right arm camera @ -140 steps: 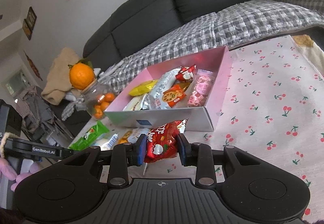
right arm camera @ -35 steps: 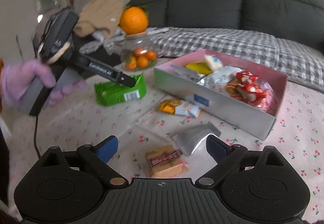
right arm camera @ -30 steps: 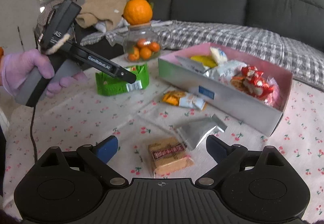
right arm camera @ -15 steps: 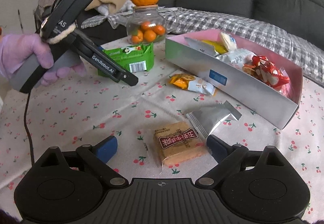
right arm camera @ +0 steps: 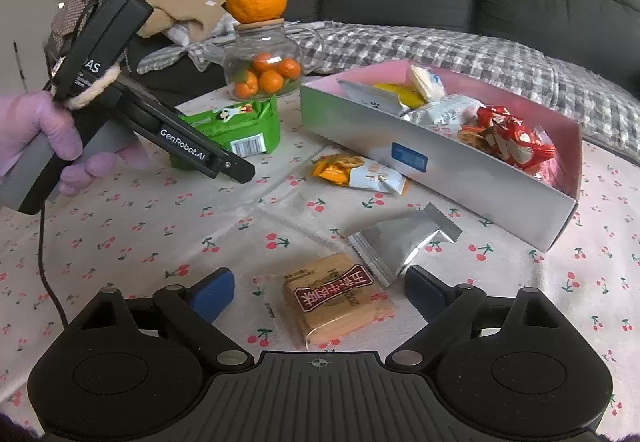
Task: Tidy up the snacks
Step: 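Grasp the green wafer packet with the left tool while the right tool grasps the brown cake bar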
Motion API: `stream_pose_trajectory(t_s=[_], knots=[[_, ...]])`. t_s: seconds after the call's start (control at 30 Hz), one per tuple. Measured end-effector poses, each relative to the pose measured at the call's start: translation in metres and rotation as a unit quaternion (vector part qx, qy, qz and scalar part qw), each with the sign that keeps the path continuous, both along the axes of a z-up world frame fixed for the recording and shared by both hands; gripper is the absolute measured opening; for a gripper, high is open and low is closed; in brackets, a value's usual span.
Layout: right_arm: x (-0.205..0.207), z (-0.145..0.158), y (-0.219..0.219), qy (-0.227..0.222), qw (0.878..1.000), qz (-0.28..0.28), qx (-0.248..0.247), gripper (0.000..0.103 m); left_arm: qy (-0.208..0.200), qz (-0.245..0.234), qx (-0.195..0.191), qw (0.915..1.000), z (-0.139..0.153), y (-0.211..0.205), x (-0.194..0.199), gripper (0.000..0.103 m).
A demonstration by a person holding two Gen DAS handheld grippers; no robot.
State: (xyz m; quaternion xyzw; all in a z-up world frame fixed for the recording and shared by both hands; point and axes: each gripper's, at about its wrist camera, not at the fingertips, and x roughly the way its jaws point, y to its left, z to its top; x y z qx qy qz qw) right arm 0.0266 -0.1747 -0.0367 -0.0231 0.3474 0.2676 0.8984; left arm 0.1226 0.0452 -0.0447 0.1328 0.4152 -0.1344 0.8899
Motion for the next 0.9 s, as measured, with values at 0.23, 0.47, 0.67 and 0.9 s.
stream_pose_trajectory(t_s=[0.23, 0.47, 0.67, 0.9], knots=[[0.0, 0.001, 0.0, -0.01, 1.0, -0.011, -0.007, 0.07, -0.001, 0.006, -0.003, 1.0, 0.002, 0.002, 0.002, 0.061], [0.0, 0.002, 0.0, -0.022, 0.999, -0.022, -0.016, 0.049, 0.002, 0.017, -0.008, 0.9998, 0.003, 0.002, 0.0, 0.047], [-0.001, 0.003, -0.001, -0.025, 0.999, -0.023, -0.016, 0.044, -0.006, 0.016, -0.013, 0.9998, 0.008, 0.0, -0.002, 0.039], [0.001, 0.003, -0.005, -0.023, 0.999, -0.033, -0.011, 0.043, -0.014, 0.018, -0.016, 0.9996, 0.012, -0.001, -0.003, 0.038]])
